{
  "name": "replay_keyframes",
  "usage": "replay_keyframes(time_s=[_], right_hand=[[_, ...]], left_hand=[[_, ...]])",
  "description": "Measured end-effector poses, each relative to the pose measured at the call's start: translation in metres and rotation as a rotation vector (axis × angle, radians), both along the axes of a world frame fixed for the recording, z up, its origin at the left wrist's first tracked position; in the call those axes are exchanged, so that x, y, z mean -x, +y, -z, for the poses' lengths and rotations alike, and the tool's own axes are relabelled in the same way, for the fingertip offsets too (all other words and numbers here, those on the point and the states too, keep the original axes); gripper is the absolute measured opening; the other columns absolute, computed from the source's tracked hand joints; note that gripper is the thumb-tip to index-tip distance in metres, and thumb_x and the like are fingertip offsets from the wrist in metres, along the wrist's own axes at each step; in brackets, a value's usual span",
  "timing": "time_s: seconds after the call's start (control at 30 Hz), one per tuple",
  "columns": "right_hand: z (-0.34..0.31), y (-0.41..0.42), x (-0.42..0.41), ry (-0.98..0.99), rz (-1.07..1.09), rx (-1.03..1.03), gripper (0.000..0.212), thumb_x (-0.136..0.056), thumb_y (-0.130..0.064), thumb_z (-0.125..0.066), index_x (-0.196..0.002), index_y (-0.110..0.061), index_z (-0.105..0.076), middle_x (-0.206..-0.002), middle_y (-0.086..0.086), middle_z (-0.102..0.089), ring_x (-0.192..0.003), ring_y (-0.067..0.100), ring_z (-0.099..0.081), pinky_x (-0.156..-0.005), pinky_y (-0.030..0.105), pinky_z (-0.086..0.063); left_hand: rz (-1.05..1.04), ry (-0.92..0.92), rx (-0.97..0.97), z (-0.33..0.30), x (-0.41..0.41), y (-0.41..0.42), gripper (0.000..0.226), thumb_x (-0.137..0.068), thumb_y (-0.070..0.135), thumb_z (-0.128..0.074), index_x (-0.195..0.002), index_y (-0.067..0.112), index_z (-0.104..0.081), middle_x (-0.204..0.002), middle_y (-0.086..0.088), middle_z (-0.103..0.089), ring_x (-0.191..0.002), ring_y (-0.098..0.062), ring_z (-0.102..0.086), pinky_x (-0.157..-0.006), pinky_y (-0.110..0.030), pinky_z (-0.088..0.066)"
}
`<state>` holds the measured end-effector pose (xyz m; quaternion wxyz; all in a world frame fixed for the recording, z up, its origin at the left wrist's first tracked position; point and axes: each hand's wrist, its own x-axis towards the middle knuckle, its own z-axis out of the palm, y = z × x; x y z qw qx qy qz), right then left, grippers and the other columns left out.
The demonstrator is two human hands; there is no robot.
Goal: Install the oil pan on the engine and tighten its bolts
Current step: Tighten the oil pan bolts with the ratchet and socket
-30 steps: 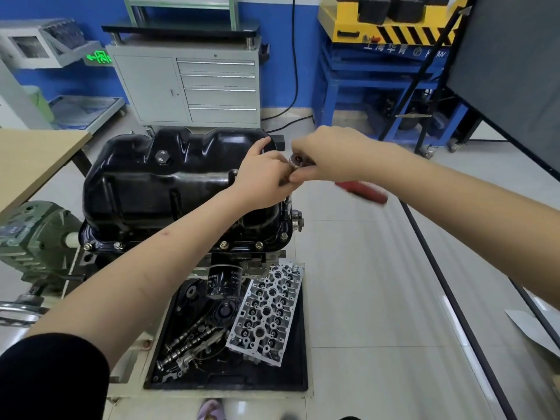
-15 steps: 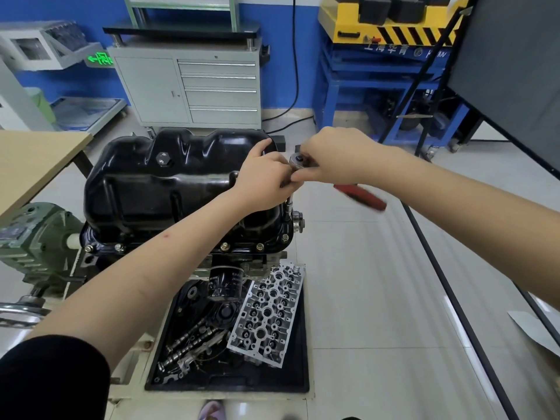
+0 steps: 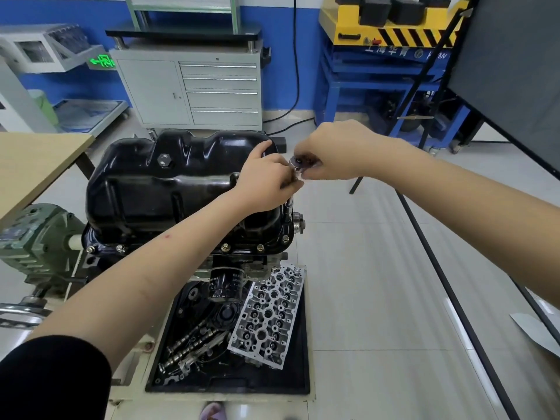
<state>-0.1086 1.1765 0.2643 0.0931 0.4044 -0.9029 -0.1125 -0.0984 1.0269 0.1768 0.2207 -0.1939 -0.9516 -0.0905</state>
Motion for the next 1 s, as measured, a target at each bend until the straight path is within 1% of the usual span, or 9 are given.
replay_keyframes(time_s=[0.13, 0.33, 0.43, 0.53, 0.6, 0.73, 0.8, 0.87, 1.0], right_hand=[[-0.002, -0.001, 0.007, -0.028, -0.082, -0.018, 0.024, -0.090, -0.029, -0.052, -0.113, -0.023, -0.057, -0.094, -0.003, -0.058, -0.093, 0.021, -0.052, -0.063, 0.029, -0.028], [0.008, 0.000, 0.004, -0.144, 0.119, 0.072, 0.045, -0.080, -0.055, -0.053, -0.067, -0.011, -0.052, -0.049, -0.007, -0.050, -0.051, 0.011, -0.046, -0.044, 0.023, -0.025], [0.007, 0.002, 0.006, -0.065, 0.036, 0.045, 0.033, -0.085, -0.046, -0.053, -0.086, -0.013, -0.057, -0.059, -0.009, -0.041, -0.067, 0.021, -0.045, -0.051, 0.027, -0.027], [0.000, 0.004, 0.009, -0.051, -0.096, -0.001, 0.025, -0.089, -0.035, -0.054, -0.109, -0.020, -0.058, -0.082, -0.003, -0.057, -0.087, 0.024, -0.052, -0.064, 0.030, -0.031], [-0.001, 0.003, 0.010, -0.041, -0.094, 0.000, 0.026, -0.088, -0.035, -0.055, -0.110, -0.021, -0.058, -0.089, 0.002, -0.059, -0.085, 0.023, -0.049, -0.062, 0.029, -0.031], [0.004, -0.007, 0.005, -0.042, 0.053, -0.012, 0.042, -0.082, -0.052, -0.053, -0.074, -0.011, -0.054, -0.057, -0.002, -0.045, -0.065, 0.022, -0.046, -0.045, 0.024, -0.022], [0.006, -0.008, 0.003, -0.098, 0.136, 0.020, 0.044, -0.082, -0.053, -0.051, -0.069, -0.011, -0.050, -0.053, -0.004, -0.045, -0.063, 0.020, -0.048, -0.045, 0.024, -0.024], [0.006, -0.008, 0.001, -0.017, 0.100, -0.024, 0.036, -0.087, -0.047, -0.050, -0.082, -0.012, -0.053, -0.061, -0.003, -0.038, -0.067, 0.022, -0.044, -0.049, 0.026, -0.026], [-0.001, -0.007, 0.004, 0.023, -0.081, -0.158, 0.025, -0.093, -0.028, -0.048, -0.114, -0.015, -0.052, -0.095, 0.004, -0.055, -0.093, 0.027, -0.052, -0.062, 0.034, -0.036]], left_hand=[[0.005, -0.005, 0.009, -0.001, 0.000, -0.002, 0.031, -0.088, 0.026, -0.057, -0.076, 0.002, -0.072, -0.090, -0.008, -0.070, -0.105, -0.018, -0.057, -0.113, -0.036, -0.006], [0.005, 0.031, 0.009, 0.002, 0.000, 0.000, 0.033, -0.090, 0.028, -0.052, -0.075, 0.006, -0.071, -0.083, -0.004, -0.071, -0.102, -0.017, -0.059, -0.112, -0.032, -0.005], [-0.003, 0.021, -0.006, 0.001, 0.002, 0.000, 0.033, -0.089, 0.026, -0.055, -0.072, 0.002, -0.070, -0.081, -0.008, -0.069, -0.098, -0.021, -0.060, -0.113, -0.035, -0.007], [-0.006, -0.019, 0.033, 0.000, 0.002, -0.001, 0.033, -0.089, 0.029, -0.054, -0.078, 0.003, -0.071, -0.088, -0.007, -0.069, -0.104, -0.017, -0.057, -0.114, -0.034, -0.005], [-0.004, -0.014, 0.043, 0.000, 0.002, -0.001, 0.032, -0.089, 0.028, -0.054, -0.080, 0.003, -0.072, -0.092, -0.006, -0.069, -0.106, -0.016, -0.056, -0.114, -0.034, -0.004], [-0.010, 0.012, 0.038, 0.000, -0.001, 0.000, 0.033, -0.089, 0.029, -0.053, -0.076, 0.005, -0.070, -0.084, -0.007, -0.069, -0.102, -0.019, -0.058, -0.113, -0.032, -0.004], [-0.013, 0.039, 0.045, 0.001, 0.000, 0.002, 0.033, -0.090, 0.028, -0.052, -0.075, 0.005, -0.070, -0.079, -0.007, -0.070, -0.100, -0.020, -0.059, -0.113, -0.034, -0.005], [-0.012, 0.032, 0.051, 0.000, 0.000, 0.002, 0.034, -0.090, 0.026, -0.051, -0.074, 0.003, -0.070, -0.080, -0.007, -0.070, -0.100, -0.020, -0.059, -0.113, -0.035, -0.006], [-0.003, -0.022, 0.078, -0.001, 0.002, -0.002, 0.034, -0.089, 0.027, -0.055, -0.074, 0.001, -0.071, -0.085, -0.007, -0.070, -0.103, -0.018, -0.057, -0.113, -0.035, -0.004]])
